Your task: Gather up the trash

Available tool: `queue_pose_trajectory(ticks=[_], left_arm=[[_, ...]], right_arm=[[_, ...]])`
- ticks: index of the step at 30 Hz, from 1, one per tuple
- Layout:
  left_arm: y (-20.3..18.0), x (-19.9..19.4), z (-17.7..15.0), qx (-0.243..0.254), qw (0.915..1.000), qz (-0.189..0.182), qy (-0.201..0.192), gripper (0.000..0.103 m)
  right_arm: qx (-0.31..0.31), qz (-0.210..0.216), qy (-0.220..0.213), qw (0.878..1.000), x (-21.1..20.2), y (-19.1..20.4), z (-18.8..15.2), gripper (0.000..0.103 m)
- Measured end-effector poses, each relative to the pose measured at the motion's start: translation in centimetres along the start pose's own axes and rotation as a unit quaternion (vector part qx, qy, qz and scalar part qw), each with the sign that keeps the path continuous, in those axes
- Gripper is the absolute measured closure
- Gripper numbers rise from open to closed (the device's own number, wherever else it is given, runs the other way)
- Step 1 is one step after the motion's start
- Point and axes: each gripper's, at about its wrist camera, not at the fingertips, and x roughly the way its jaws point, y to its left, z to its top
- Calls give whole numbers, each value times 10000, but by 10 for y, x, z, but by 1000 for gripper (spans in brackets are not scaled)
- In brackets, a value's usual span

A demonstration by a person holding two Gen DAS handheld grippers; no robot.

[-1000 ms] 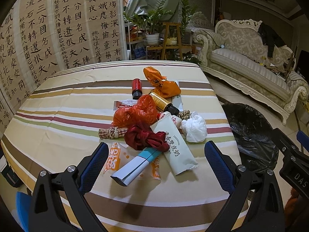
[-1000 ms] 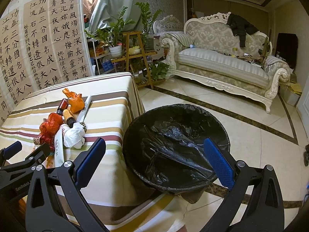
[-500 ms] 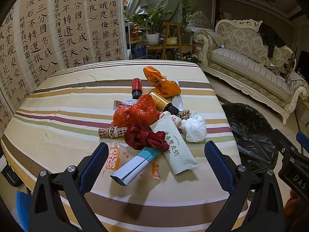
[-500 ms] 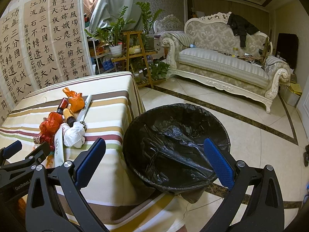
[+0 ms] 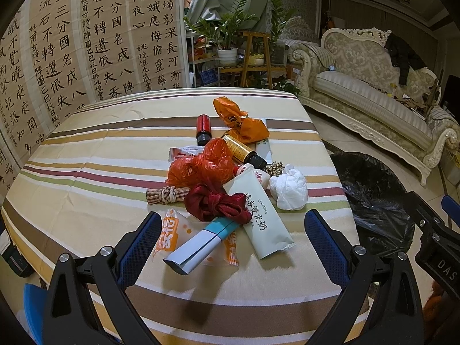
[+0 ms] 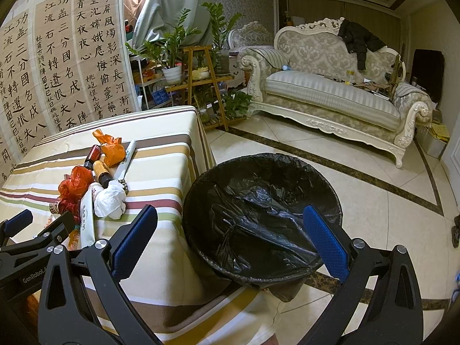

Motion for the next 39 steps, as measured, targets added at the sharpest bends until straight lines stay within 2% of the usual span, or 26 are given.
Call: queue_pose_trajectory(ticks=[28, 39], left_arm=[[-6, 0, -2, 44, 10000, -39, -7, 6], [12, -9, -2, 115, 9999, -76, -77, 6]], right_arm=[[-25, 22, 50, 10000, -1, -2, -3, 4], [-146, 139, 184, 9996, 3, 8, -8, 4]])
